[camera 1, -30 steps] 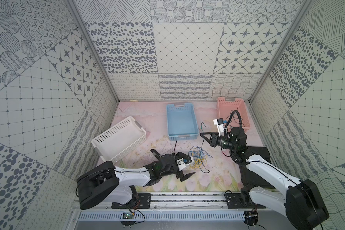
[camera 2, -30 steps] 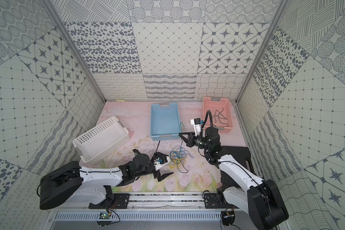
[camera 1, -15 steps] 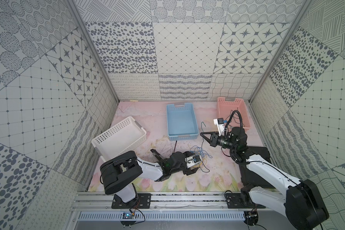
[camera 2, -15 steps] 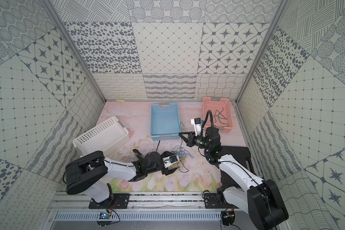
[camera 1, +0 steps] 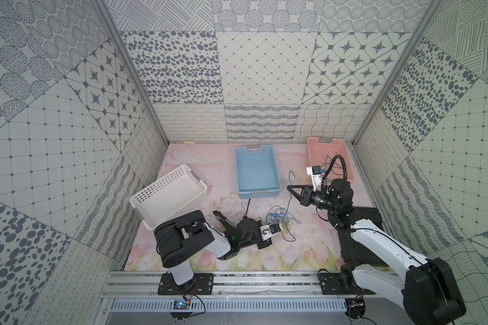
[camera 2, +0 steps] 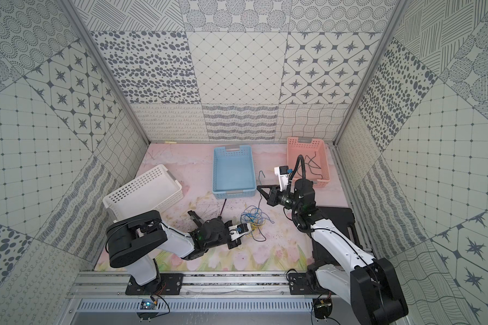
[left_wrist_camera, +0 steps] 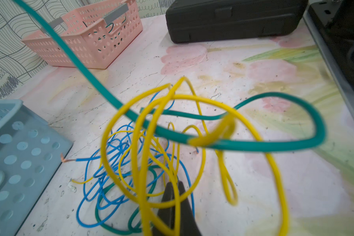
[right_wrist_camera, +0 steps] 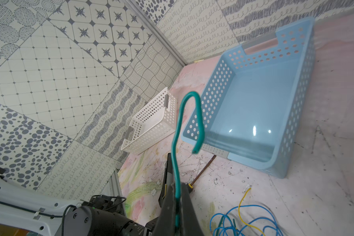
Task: Untangle and sort cables by color
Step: Untie the cable, then place the cable in the bin.
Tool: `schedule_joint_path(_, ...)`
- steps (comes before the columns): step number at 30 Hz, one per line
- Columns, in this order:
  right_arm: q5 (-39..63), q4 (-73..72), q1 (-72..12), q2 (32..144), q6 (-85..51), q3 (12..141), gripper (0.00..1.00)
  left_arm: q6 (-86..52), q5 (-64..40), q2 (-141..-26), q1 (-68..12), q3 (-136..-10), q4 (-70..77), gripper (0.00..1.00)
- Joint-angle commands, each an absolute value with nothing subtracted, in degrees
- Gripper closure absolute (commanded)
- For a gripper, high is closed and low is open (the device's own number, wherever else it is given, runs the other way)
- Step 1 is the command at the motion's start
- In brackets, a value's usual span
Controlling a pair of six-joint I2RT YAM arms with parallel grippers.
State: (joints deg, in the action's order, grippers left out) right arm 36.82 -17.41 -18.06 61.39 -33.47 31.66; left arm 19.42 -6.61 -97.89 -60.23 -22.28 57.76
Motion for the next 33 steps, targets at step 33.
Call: schedule_joint_path(33,7.2,-3.85,11.44,70.9,-34.61,62.56,1.0,13.18,-9.38,-91.41,-49.66,-21.76,43.87,1.0)
